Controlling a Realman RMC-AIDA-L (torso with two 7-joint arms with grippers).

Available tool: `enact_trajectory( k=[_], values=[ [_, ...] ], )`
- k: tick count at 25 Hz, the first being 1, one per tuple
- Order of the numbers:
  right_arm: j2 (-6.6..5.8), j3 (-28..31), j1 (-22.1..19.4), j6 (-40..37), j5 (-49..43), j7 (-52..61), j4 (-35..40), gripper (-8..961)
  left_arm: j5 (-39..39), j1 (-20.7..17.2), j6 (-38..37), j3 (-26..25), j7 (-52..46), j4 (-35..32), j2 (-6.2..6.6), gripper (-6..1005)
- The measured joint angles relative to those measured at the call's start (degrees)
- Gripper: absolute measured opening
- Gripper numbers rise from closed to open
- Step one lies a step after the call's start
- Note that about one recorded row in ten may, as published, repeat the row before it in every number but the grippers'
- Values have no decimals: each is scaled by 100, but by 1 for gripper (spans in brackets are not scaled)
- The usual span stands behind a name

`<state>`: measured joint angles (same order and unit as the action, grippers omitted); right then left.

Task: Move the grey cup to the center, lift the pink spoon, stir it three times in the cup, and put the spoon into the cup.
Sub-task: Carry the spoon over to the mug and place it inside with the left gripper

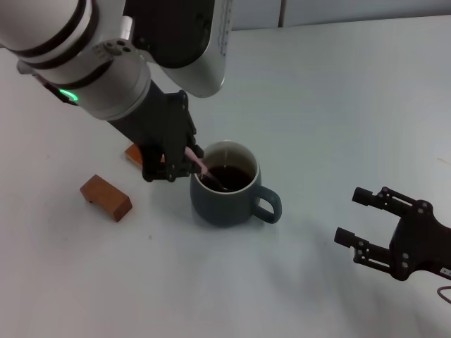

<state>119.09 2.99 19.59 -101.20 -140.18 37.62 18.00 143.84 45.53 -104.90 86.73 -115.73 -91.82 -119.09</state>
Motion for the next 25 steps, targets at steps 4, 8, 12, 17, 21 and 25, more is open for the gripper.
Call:
enact_trajectory(
  k=[4, 8, 12, 17, 21, 25],
  values=[
    [0, -6, -6, 1, 0, 0, 1, 745, -73, 41, 210, 144, -9, 74, 0, 155],
    [0, -14, -9, 2, 0, 0, 1, 745, -8, 78, 465, 276, -34, 191, 0, 156],
    [0, -31, -4, 0, 0, 0, -1, 746, 215, 187, 607, 332, -86, 370, 0, 158],
    [0, -44, 10, -1, 0, 0, -13, 746, 328, 265, 500, 296, -95, 409, -6, 160],
    [0, -44, 16, -3, 0, -1, -15, 746, 360, 311, 226, 219, -103, 410, -8, 161],
    [0, -32, 23, -3, 0, -1, -24, 745, 183, 339, -33, 80, -89, 355, -9, 162]
  ],
)
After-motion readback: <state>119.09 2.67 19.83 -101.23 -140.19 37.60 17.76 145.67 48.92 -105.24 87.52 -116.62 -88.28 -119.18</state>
